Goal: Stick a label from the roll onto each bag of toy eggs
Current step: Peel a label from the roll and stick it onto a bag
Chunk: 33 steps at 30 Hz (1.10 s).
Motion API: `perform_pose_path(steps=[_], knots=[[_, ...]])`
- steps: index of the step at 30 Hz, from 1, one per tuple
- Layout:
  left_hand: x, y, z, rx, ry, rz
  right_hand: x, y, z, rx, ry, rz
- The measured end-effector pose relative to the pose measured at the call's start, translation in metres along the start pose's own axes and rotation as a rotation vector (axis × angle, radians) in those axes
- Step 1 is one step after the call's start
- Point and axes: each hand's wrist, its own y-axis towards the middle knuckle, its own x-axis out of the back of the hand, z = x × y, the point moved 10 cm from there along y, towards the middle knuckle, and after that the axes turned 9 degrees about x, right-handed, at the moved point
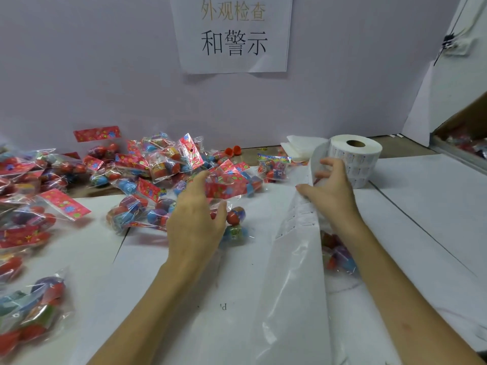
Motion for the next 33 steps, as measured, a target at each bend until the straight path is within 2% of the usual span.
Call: perform_pose_path(steps=[2,4,5,8,11,15,19,22,26,31,33], knots=[[0.006,0.001,-0.007,-0.063,0.03,-0.044,-0.014,-0.005,0.001,-0.023,0.03,0.063],[0.012,0.0,-0.019,-0.169,-0.097,-0.057,-0.021,-0.009,0.005,-0.025,0.055,0.092],[0.011,-0.002,-0.025,-0.203,-0.199,0.001,-0.023,-0.01,0.009,-0.015,0.074,0.093],[-0.013,-0.017,-0.04,-0.214,-0.411,0.353,-0.021,-0.013,0.018,0.024,0.163,0.075],[-0.043,-0.037,-0.044,-0.076,-0.53,0.637,-0.017,-0.013,0.024,0.04,0.265,0.046],[-0.062,-0.049,-0.033,0.057,-0.391,0.763,-0.014,-0.011,0.02,-0.001,0.394,0.015],[-0.072,-0.054,-0.027,0.371,-0.743,0.912,-0.016,-0.009,0.015,-0.035,0.518,0.029],[-0.076,-0.055,-0.023,0.493,-0.873,0.917,-0.017,-0.011,0.019,0.011,0.459,0.036],[-0.077,-0.056,-0.021,0.547,-0.933,0.91,-0.007,-0.011,0.025,0.098,0.269,-0.07],[-0.075,-0.057,-0.025,0.601,-1.074,0.995,0.005,-0.019,0.057,0.361,0.062,-0.112],[-0.073,-0.053,-0.028,0.574,-1.103,1.017,0.003,-0.023,0.069,0.443,0.019,-0.079]])
